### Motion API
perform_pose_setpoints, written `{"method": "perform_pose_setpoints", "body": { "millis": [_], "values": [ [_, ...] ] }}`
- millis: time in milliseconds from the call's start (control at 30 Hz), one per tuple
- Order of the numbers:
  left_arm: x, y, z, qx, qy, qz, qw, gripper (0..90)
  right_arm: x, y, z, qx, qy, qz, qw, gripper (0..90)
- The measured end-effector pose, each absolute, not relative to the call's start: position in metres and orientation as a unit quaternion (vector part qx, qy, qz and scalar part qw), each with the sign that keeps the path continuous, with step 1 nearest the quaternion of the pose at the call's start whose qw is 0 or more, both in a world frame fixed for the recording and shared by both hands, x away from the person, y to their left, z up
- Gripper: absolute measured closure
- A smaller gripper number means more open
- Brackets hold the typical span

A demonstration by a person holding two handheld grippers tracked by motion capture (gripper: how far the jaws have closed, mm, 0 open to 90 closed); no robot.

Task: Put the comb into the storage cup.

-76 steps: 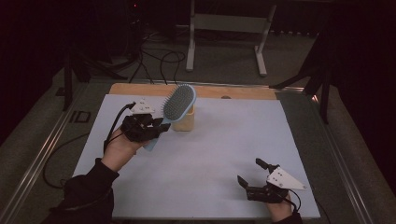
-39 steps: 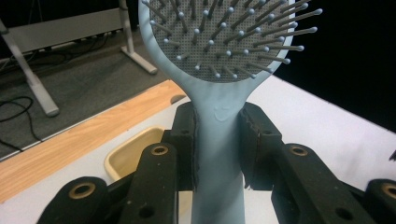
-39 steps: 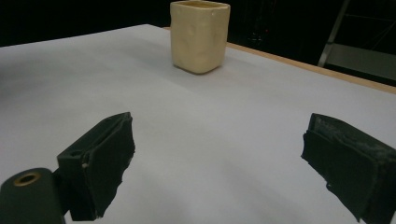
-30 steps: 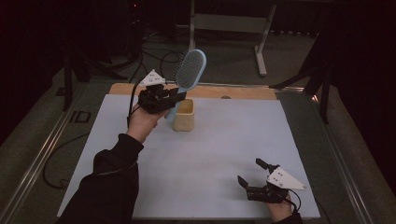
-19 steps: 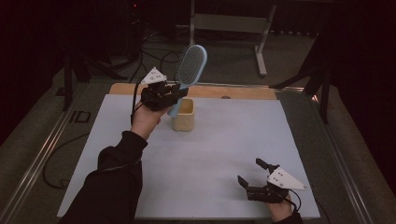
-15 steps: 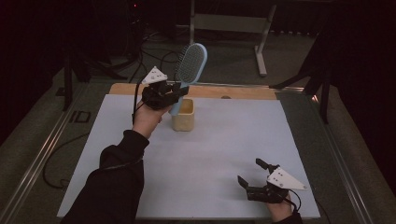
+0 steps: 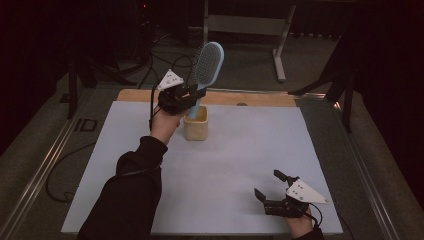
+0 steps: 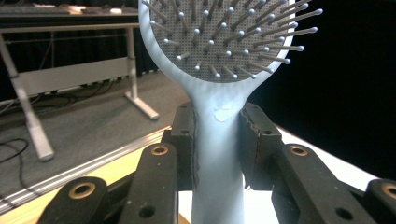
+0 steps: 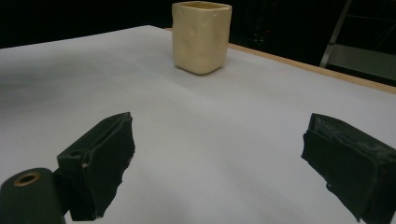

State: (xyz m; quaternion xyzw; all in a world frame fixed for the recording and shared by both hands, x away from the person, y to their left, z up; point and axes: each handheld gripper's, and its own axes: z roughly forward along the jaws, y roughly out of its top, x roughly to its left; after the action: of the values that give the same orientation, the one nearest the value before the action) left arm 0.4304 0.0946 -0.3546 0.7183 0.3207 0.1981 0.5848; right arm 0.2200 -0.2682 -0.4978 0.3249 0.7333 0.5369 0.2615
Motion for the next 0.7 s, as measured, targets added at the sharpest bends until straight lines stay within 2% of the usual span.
{"method": "perform_pose_setpoints", "body": {
  "millis": [333, 700],
  "values": [
    [0.440, 0.093, -0.364, 0.687, 0.328, 0.207, 0.614, 70.2, 0.220, -0.268, -0.498, 0.324, 0.733, 0.538, 0.261, 8.7],
    [0.452, 0.092, -0.384, 0.678, 0.341, 0.221, 0.612, 70.2, 0.220, -0.268, -0.498, 0.324, 0.733, 0.539, 0.258, 8.7]
  ]
}}
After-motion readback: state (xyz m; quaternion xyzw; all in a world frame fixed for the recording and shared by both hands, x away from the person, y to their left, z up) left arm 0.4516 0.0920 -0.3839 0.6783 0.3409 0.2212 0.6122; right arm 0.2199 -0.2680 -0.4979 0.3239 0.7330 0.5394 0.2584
